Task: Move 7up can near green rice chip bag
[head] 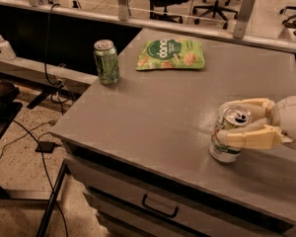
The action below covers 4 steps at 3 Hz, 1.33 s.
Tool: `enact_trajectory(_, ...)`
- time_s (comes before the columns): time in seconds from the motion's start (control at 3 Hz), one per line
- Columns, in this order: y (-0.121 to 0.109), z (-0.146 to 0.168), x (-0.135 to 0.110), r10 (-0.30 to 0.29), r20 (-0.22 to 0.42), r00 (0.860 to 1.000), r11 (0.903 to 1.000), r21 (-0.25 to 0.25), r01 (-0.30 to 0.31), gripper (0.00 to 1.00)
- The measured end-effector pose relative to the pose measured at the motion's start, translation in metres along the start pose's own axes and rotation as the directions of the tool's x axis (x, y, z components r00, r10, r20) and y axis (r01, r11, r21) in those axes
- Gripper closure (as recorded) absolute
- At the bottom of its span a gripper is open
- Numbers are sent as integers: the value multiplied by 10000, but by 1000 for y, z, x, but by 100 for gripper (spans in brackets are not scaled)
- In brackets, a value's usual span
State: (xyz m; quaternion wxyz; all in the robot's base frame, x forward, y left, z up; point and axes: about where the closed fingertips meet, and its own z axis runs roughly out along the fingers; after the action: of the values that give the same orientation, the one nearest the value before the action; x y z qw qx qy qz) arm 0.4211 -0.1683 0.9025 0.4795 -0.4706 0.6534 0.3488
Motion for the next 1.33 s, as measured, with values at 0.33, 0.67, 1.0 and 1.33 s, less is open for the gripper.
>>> enact_trajectory(0.33,-5,0,-3,-88,-134,9999,9998,179,90,100)
enact_trajectory(0.67,-25,-7,-8,-248,-192,9995,9981,557,259,100)
enact_trajectory(1.0,-61,-16,-28,-750,-239,9969,9911,1088,772,100)
enact_trajectory(1.33,-89,-19,-45,-1064,-285,9939,9819,1542,1096,100)
